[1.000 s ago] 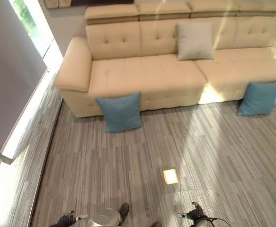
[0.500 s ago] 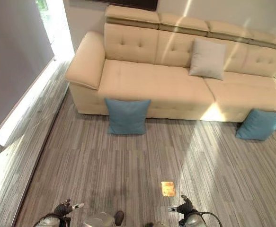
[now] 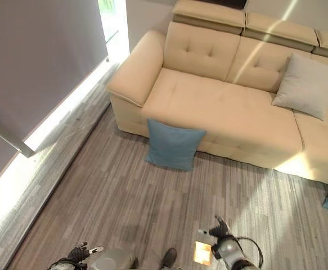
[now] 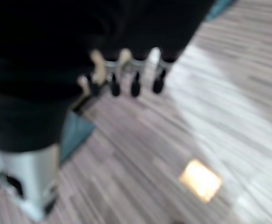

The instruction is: Pick up all the scattered cushions and arrange them neatly on the sofa.

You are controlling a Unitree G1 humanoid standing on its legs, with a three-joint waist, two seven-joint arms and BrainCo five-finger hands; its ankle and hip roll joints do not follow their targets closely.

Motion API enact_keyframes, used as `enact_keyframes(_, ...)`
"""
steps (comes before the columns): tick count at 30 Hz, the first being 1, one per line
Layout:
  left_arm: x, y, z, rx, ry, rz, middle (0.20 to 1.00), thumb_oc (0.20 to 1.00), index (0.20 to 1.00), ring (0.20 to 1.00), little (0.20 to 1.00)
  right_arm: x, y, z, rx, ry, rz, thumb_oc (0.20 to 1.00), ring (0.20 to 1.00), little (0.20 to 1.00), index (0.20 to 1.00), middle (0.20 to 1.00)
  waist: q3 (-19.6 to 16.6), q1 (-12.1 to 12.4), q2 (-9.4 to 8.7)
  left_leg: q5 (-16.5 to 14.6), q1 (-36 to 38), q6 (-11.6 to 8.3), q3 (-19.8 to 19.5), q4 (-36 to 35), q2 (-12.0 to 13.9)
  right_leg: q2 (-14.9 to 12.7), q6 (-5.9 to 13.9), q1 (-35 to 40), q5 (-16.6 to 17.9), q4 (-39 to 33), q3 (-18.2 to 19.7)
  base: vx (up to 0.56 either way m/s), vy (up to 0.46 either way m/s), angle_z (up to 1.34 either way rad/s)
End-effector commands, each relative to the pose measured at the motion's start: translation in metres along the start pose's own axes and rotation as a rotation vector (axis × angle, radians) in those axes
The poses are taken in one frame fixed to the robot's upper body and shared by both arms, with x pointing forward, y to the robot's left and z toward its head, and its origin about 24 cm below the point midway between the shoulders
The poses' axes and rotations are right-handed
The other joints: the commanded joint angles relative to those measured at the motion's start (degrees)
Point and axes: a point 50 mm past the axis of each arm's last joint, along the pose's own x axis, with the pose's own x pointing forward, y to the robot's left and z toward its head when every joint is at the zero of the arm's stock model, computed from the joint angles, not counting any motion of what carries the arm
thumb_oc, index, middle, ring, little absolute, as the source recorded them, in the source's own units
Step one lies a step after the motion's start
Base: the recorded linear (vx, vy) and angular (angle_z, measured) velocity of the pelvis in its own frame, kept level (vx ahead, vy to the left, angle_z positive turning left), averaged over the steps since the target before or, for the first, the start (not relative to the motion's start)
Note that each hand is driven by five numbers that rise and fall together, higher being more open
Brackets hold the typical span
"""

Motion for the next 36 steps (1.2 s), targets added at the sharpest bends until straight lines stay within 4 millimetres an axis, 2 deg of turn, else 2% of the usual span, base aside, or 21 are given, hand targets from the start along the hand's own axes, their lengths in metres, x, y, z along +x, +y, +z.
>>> enact_keyframes(1, 0.003, 0.003, 0.020, -0.004, -0.066, 0.016, 1.000, 1.000, 1.000, 1.000, 1.000, -0.003, -0.013, -0.016, 0.000, 0.030, -0.030, 1.000, 1.000, 1.000, 1.000, 1.000, -1.64, -0.01, 2.45, 7.49, 0.41, -0.53, 0.96, -12.43, -2.47, -0.25, 10.79, -1.06, -1.56, 1.14, 2.84, 0.11, 0.162, 0.19)
enact_keyframes(3, 0.003, 0.004, 0.019, -0.006, -0.066, 0.021, 1.000, 1.000, 1.000, 1.000, 1.000, -0.002, -0.012, -0.015, -0.007, 0.025, -0.025, 1.000, 1.000, 1.000, 1.000, 1.000, -1.97, 0.12, 2.46, 7.47, 1.05, -0.46, 0.75, -13.42, -2.50, -0.14, 10.71, -1.22, -1.66, 1.73, 3.17, 0.14, 0.153, 0.04)
enact_keyframes(6, 0.002, 0.008, 0.014, 0.018, -0.049, 0.026, 1.000, 1.000, 1.000, 1.000, 1.000, -0.003, -0.007, -0.011, -0.018, 0.009, -0.002, 1.000, 1.000, 1.000, 1.000, 1.000, -3.28, -0.23, 2.15, 7.09, 3.41, 0.83, 0.92, -13.93, -2.91, -1.26, 11.06, -0.81, -2.71, 5.29, 2.73, 0.21, 0.207, -0.68)
enact_keyframes(9, 0.001, 0.014, 0.010, 0.022, -0.040, 0.033, 1.000, 1.000, 1.000, 1.000, 1.000, -0.003, -0.001, -0.006, -0.029, -0.008, 0.022, 1.000, 1.000, 1.000, 1.000, 1.000, -3.23, -0.34, 2.58, 6.22, 5.38, 2.09, 1.65, -13.84, -3.11, -3.05, 11.69, -2.13, -3.22, 12.62, 3.39, 0.13, 0.198, -0.24)
enact_keyframes(11, 0.001, 0.018, 0.012, 0.021, -0.044, 0.046, 1.000, 1.000, 1.000, 1.000, 1.000, -0.001, 0.002, 0.005, -0.021, -0.043, 0.028, 1.000, 1.000, 1.000, 1.000, 1.000, -2.46, -0.75, 3.89, 5.14, 7.40, 3.27, 2.05, -13.66, -2.54, -4.61, 12.41, -5.44, -2.68, 21.06, 3.82, 0.11, 0.200, -0.24)
enact_keyframes(12, 0.001, 0.018, 0.012, 0.021, -0.044, 0.046, 1.000, 1.000, 1.000, 1.000, 1.000, -0.001, 0.002, 0.005, -0.021, -0.043, 0.028, 1.000, 1.000, 1.000, 1.000, 1.000, -2.46, -0.69, 3.86, 5.13, 7.40, 3.29, 2.11, -13.66, -2.56, -4.65, 12.43, -5.54, -2.74, 21.21, 3.90, 0.16, 0.137, -0.20)
enact_keyframes(15, 0.002, 0.017, 0.016, 0.029, -0.061, 0.045, 1.000, 1.000, 1.000, 1.000, 1.000, -0.001, 0.001, 0.007, -0.012, -0.047, 0.020, 1.000, 1.000, 1.000, 1.000, 1.000, -2.76, -1.26, 3.74, 4.13, 9.89, 3.51, 1.57, -14.81, -2.68, -4.68, 11.98, -6.31, -1.73, 16.18, 4.65, 0.20, 0.024, 0.00)
enact_keyframes(16, 0.002, 0.015, 0.017, 0.033, -0.064, 0.042, 1.000, 1.000, 1.000, 1.000, 1.000, 0.000, 0.000, 0.007, -0.013, -0.046, 0.017, 1.000, 1.000, 1.000, 1.000, 1.000, -2.79, -1.48, 3.79, 3.76, 10.33, 3.44, 1.49, -15.06, -2.65, -4.78, 12.18, -6.71, -0.59, 13.51, 4.83, 0.34, -0.036, 0.27)
enact_keyframes(17, 0.003, 0.010, 0.023, 0.025, -0.078, 0.037, 1.000, 1.000, 1.000, 1.000, 1.000, 0.001, -0.004, 0.009, -0.018, -0.042, 0.004, 1.000, 1.000, 1.000, 1.000, 1.000, -2.54, -2.81, 4.13, 2.79, 11.83, 3.23, 1.15, -15.68, -2.33, -5.68, 13.31, -10.76, 3.54, 7.71, 6.52, 0.35, -0.045, 0.25)
enact_keyframes(19, 0.003, 0.010, 0.024, 0.018, -0.081, 0.040, 1.000, 1.000, 1.000, 1.000, 1.000, 0.002, -0.004, 0.010, -0.022, -0.043, -0.001, 1.000, 1.000, 1.000, 1.000, 1.000, -2.13, -3.18, 4.37, 2.46, 12.78, 2.99, 1.08, -15.92, -1.85, -5.75, 13.61, -11.36, 4.51, 6.63, 6.31, 0.27, -0.060, 0.33)
enact_keyframes(20, 0.003, 0.010, 0.022, 0.024, -0.075, 0.039, 1.000, 1.000, 1.000, 1.000, 1.000, 0.002, -0.005, 0.009, -0.033, -0.039, 0.001, 1.000, 1.000, 1.000, 1.000, 1.000, -2.17, -3.18, 3.66, 1.65, 13.43, 2.52, 0.40, -15.75, -1.84, -5.73, 14.09, -10.21, 5.11, 3.86, 5.91, 0.44, -0.176, 0.42)
enact_keyframes(21, 0.003, 0.009, 0.018, 0.027, -0.061, 0.045, 1.000, 1.000, 1.000, 1.000, 1.000, 0.000, -0.003, 0.003, -0.030, -0.025, 0.007, 1.000, 1.000, 1.000, 1.000, 1.000, -3.33, -3.05, 2.83, 1.56, 14.53, 1.14, -1.16, -17.48, -0.29, -4.47, 13.81, -8.93, 4.86, 2.45, 5.89, 0.44, -0.176, 0.46)
enact_keyframes(24, 0.003, 0.009, 0.019, 0.014, -0.066, 0.049, 1.000, 1.000, 1.000, 1.000, 1.000, 0.000, -0.004, 0.003, -0.021, -0.031, 0.000, 1.000, 1.000, 1.000, 1.000, 1.000, -3.35, -3.28, 2.40, 1.12, 13.93, -0.22, -2.87, -16.55, 1.27, -4.02, 13.45, -7.99, 4.16, 2.19, 4.60, 0.24, -0.139, 1.00)
enact_keyframes(25, 0.004, 0.007, 0.029, -0.011, -0.100, 0.052, 1.000, 1.000, 1.000, 1.000, 1.000, 0.001, -0.010, 0.005, -0.014, -0.042, -0.020, 1.000, 1.000, 1.000, 1.000, 1.000, -1.60, -2.22, 1.54, 1.66, 8.56, -2.18, -3.85, -8.29, 2.81, -3.32, 12.40, -6.24, 2.70, 1.52, 3.54, 0.14, -0.148, 0.75)
enact_keyframes(27, 0.004, 0.007, 0.033, -0.019, -0.109, 0.051, 1.000, 1.000, 1.000, 1.000, 1.000, 0.002, -0.011, 0.006, -0.013, -0.043, -0.023, 1.000, 1.000, 1.000, 1.000, 1.000, -0.98, -1.68, 1.28, 2.78, 6.84, -2.36, -3.39, -5.83, 3.27, -3.10, 11.94, -5.48, 2.18, 1.27, 3.23, 0.10, -0.090, 0.55)
enact_keyframes(28, 0.004, 0.006, 0.034, -0.027, -0.113, 0.048, 1.000, 1.000, 1.000, 1.000, 1.000, 0.002, -0.011, 0.007, -0.007, -0.041, -0.020, 1.000, 1.000, 1.000, 1.000, 1.000, -0.51, -0.87, 0.85, 2.70, 4.58, -1.59, -2.36, -4.52, 3.30, -2.70, 11.65, -3.84, 1.15, 0.53, 2.44, 0.15, -0.059, 0.45)
enact_keyframes(30, 0.004, 0.005, 0.032, -0.029, -0.107, 0.047, 1.000, 1.000, 1.000, 1.000, 1.000, 0.002, -0.011, 0.007, -0.003, -0.041, -0.019, 1.000, 1.000, 1.000, 1.000, 1.000, -0.48, -0.59, 0.73, 2.52, 3.64, -1.18, -1.92, -5.27, 2.71, -2.52, 11.47, -3.23, 0.62, 0.38, 2.00, 0.15, 0.001, 0.25)
enact_keyframes(32, 0.003, 0.003, 0.025, -0.018, -0.087, 0.035, 1.000, 1.000, 1.000, 1.000, 1.000, 0.001, -0.010, 0.004, 0.008, -0.039, -0.015, 1.000, 1.000, 1.000, 1.000, 1.000, -1.35, -0.13, 1.28, 4.69, 1.93, -0.47, -0.32, -10.35, 0.21, -1.50, 11.33, -2.20, -0.65, 0.37, 1.50, 0.25, 0.106, 0.26)
enact_keyframes(33, 0.003, 0.004, 0.026, -0.016, -0.092, 0.031, 1.000, 1.000, 1.000, 1.000, 1.000, 0.001, -0.009, 0.004, 0.015, -0.038, -0.014, 1.000, 1.000, 1.000, 1.000, 1.000, -1.42, 0.31, 1.97, 7.37, 0.36, -0.27, 0.27, -13.45, -1.79, -0.43, 11.06, -1.88, -1.50, 0.54, 2.33, 0.20, 0.125, 0.27)
enact_keyframes(35, 0.004, 0.006, 0.028, -0.014, -0.099, 0.028, 1.000, 1.000, 1.000, 1.000, 1.000, 0.001, -0.009, 0.005, 0.022, -0.040, -0.014, 1.000, 1.000, 1.000, 1.000, 1.000, -1.41, 0.83, 2.65, 9.09, -0.47, -0.61, -0.09, -14.77, -2.86, 0.44, 10.80, -1.49, -2.41, 1.14, 3.48, 0.17, 0.121, 0.07)
enact_keyframes(36, 0.003, 0.008, 0.024, -0.019, -0.089, 0.034, 1.000, 1.000, 1.000, 1.000, 1.000, 0.002, -0.008, 0.007, 0.015, -0.049, -0.007, 1.000, 1.000, 1.000, 1.000, 1.000, -1.87, 1.12, 2.77, 8.80, 0.64, -0.44, -0.30, -16.28, -2.60, 0.62, 10.71, -1.24, -2.70, 1.86, 3.88, 0.17, 0.122, -0.33)
